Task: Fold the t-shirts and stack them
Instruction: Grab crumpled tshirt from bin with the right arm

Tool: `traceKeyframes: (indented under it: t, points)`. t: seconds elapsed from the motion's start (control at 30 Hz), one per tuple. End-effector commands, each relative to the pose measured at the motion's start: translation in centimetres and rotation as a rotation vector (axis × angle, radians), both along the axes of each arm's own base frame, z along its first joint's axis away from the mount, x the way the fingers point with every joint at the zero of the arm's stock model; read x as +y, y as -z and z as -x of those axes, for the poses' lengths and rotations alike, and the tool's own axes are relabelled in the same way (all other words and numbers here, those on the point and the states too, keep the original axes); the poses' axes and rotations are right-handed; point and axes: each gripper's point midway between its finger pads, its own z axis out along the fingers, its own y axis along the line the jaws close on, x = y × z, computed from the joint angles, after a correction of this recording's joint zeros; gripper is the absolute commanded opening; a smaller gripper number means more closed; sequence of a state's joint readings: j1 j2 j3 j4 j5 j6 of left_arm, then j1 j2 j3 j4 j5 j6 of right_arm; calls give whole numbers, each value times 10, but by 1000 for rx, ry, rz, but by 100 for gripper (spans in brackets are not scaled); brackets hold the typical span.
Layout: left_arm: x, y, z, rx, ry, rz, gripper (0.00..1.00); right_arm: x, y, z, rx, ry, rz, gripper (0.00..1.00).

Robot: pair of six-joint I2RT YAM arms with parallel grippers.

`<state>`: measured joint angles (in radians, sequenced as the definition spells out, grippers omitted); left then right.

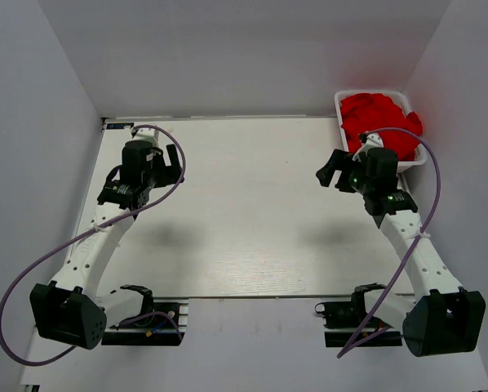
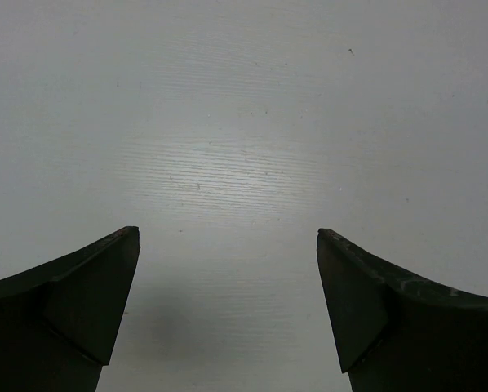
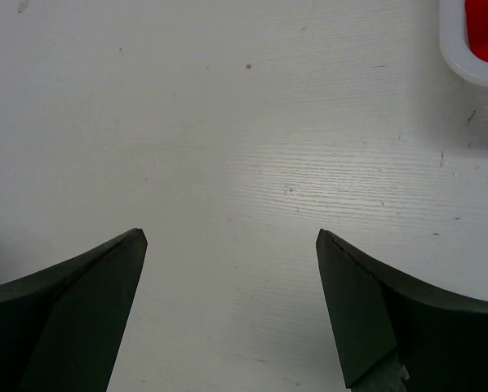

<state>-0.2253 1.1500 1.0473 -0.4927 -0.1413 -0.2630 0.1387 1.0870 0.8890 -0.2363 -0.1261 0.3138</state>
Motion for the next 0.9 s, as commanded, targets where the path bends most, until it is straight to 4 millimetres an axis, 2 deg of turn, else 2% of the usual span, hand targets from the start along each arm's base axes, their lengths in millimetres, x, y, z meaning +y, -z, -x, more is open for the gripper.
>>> traceKeyframes:
  t: [0.0,0.33,0.43,0.5,0.53,0.57,0.6,0.63,0.67,0.7,0.73,0.77,0.8,0.83,0.87]
  points:
    - [1,-27,-2,-72,-3,13,100,9,-28,-5,-88,-47,-25,90]
    - [1,-30,-1,-81,-3,15,100,21,-33,3,-184,-169,-10,90]
    - [1,-27,-2,-71,-3,13,100,18,-31,-2,-194,-157,0,90]
    - [0,-23,-4,-59,-3,10,100,5,-26,-17,-164,-55,22,90]
    - [0,-23,-4,-59,-3,10,100,-1,-34,-24,-165,-7,11,90]
    - [-2,-19,-5,-47,7,13,100,-5,-25,-32,-130,26,24,90]
    - [-2,-19,-5,-47,7,13,100,-25,-19,-39,-97,137,75,90]
    - [-5,-11,-4,-17,22,16,100,-30,-22,-57,-82,171,97,90]
    - [-11,-7,-5,3,48,28,100,-37,-21,-64,-65,201,121,90]
    - [-14,-9,-7,3,69,30,100,-55,-30,-68,-27,287,171,90]
    - [-17,-9,-6,5,82,37,100,-65,-25,-90,16,323,190,90]
    - [-19,-4,-8,19,91,40,100,-70,-25,-97,35,342,203,90]
    - [-19,1,-9,33,91,38,100,-85,-42,-103,47,394,230,90]
    - [-19,-1,-9,33,91,38,100,-93,-35,-126,75,416,244,90]
    - [-19,2,-10,41,95,29,100,-106,-51,-137,59,447,240,90]
